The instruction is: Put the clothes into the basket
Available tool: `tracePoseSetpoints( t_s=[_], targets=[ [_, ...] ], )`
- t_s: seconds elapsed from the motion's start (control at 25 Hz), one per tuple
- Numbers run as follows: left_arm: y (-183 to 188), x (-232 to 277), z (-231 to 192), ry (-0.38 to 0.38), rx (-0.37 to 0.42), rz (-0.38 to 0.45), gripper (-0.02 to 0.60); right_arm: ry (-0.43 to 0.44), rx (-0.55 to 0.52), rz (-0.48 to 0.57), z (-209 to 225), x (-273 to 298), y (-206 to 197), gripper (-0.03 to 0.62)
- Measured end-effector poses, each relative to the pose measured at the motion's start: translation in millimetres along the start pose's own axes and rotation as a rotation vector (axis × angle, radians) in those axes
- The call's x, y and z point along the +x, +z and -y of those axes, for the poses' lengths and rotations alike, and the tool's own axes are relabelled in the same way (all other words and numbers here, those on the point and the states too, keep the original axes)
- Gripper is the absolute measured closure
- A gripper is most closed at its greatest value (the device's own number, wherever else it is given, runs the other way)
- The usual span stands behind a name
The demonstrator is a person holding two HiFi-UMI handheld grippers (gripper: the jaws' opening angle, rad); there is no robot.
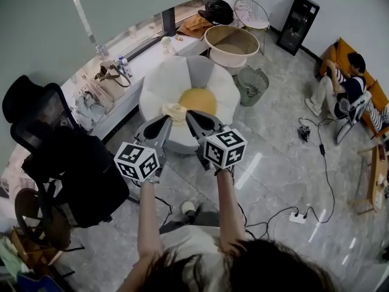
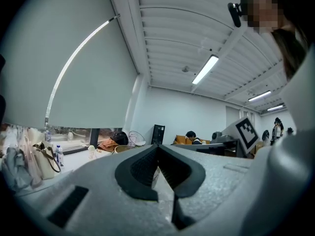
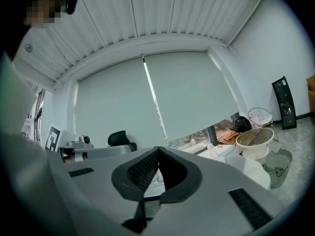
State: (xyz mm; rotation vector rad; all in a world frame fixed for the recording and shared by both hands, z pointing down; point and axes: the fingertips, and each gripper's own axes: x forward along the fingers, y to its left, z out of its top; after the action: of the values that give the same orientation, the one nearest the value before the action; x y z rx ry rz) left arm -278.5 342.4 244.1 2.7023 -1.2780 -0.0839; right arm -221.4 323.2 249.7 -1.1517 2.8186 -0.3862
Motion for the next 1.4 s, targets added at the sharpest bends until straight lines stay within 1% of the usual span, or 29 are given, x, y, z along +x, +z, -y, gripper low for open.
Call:
tracePoseSetpoints(
  t_s=[0.12,0.36,0.52,0.72,0.84,1.0,1.08,1.24,1.4],
  targets=[
    [-3.2,1.2,-11.5,-0.005,0.0,-0.018,0.571,-0.001,0.022,0.005,0.9,11.1,1.4,0.585],
    [-0.2,9.3,-25.7,0.007,-0.013,-0.016,0.571,0.021,0.033,0.017,10.5,24.3,15.2,0.585],
    [1.7,19.9,-50.7,0.056,-0.023,-0.009,0.571,0.042,0.031,0.006,23.8,44.3,17.8,0.585],
    [16.4,48.4,-74.5,0.071,-0.02,0.013,0.571,0.086,0.021,0.0,44.5,77.6,32.6,0.585],
    [16.5,69.8,-85.4,0.078,-0.013,0.009,0.571,0.112,0.021,-0.005,59.1,95.9,38.5,0.585],
    [16.1,91.4,-105.1,0.107,-0.015,0.005,0.571,0.146,0.022,-0.029,76.1,117.2,39.1,0.585],
    [17.5,99.7,-113.4,0.12,-0.026,0.012,0.571,0.157,0.018,-0.043,84.6,125.6,38.9,0.585],
    [19.2,113.9,-122.3,0.136,-0.026,-0.001,0.571,0.169,0.035,-0.044,103.8,134.6,47.8,0.585],
    [22.5,124.5,-129.4,0.154,-0.037,0.017,0.571,0.174,0.029,-0.055,116.9,140.2,50.1,0.585]
  ],
)
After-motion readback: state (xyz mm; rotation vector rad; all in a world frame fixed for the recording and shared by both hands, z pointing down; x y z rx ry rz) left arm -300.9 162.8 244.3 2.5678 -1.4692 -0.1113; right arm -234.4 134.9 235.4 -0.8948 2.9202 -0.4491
